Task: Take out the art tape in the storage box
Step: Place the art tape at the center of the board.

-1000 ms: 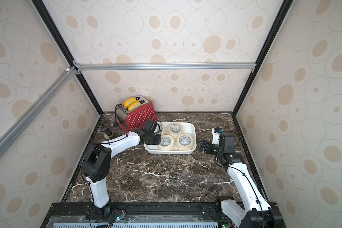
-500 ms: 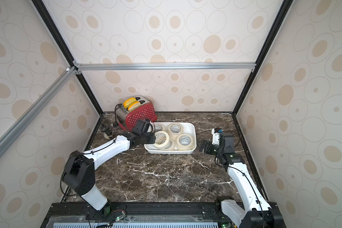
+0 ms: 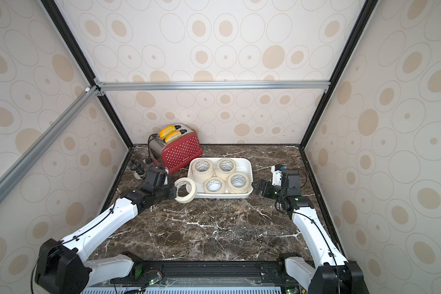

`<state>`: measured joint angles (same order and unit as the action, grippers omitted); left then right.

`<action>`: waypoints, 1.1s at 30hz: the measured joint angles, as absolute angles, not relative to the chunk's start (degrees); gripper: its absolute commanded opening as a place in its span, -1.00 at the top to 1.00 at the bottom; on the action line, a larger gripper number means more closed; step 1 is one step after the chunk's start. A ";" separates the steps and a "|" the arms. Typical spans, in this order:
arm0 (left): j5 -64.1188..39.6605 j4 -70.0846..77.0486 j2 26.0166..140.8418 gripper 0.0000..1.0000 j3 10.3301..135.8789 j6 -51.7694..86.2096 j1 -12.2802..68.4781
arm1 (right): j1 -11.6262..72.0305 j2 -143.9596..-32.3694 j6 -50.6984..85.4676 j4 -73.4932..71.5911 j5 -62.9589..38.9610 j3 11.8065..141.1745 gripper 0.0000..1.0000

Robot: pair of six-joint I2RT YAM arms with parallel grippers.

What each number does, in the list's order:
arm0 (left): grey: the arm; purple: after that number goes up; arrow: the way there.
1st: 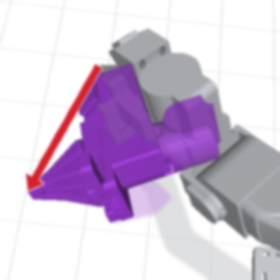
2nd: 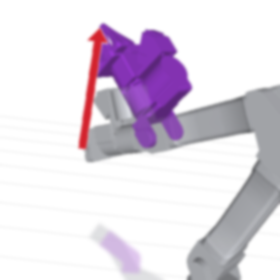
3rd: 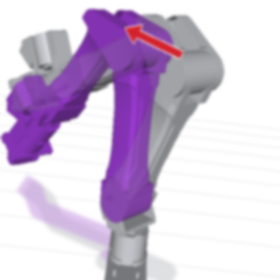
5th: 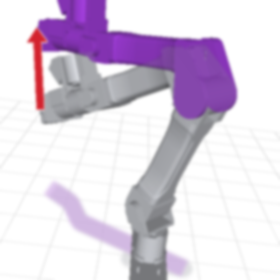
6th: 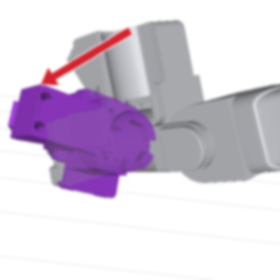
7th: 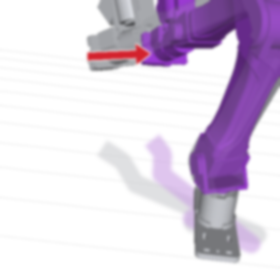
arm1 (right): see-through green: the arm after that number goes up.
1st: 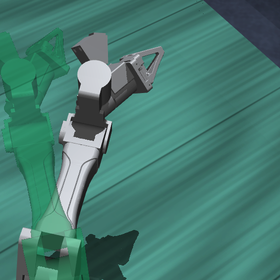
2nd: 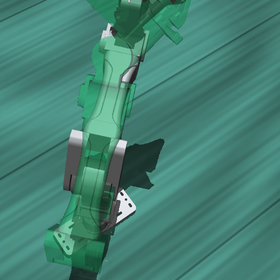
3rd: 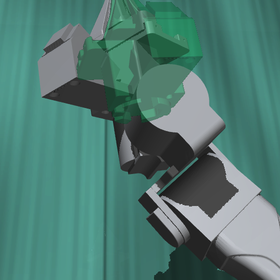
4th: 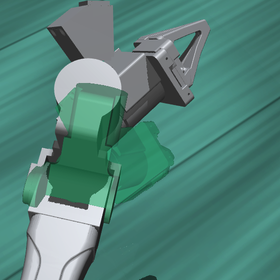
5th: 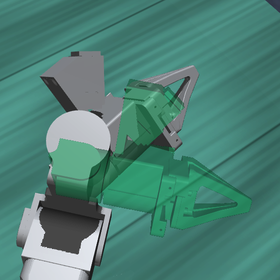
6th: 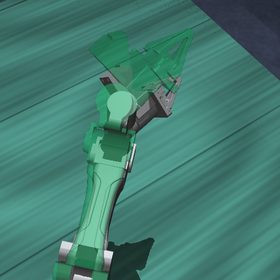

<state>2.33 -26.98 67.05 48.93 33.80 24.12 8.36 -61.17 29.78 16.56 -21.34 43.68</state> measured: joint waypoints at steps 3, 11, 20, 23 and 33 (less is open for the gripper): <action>4.16 -29.28 64.47 1.00 46.59 33.85 24.14 | 8.60 -61.19 30.04 16.03 -21.50 43.68 -1.00; 11.05 -31.09 64.10 1.00 43.83 34.20 23.92 | 9.78 -61.10 31.18 14.72 -21.93 43.62 -1.00; 13.63 -27.75 72.42 1.00 41.78 35.44 23.49 | 9.96 -59.22 31.33 15.07 -21.74 42.89 -1.00; 13.63 -26.04 74.78 1.00 41.12 36.14 23.49 | 9.96 -59.07 31.33 15.14 -21.65 42.54 -1.00; 14.61 -21.67 77.08 0.63 39.72 36.75 23.46 | 9.96 -58.26 31.27 15.51 -21.02 40.99 -1.00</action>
<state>14.61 -21.67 77.08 39.72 36.75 23.46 9.96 -58.26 31.27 15.51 -21.02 40.99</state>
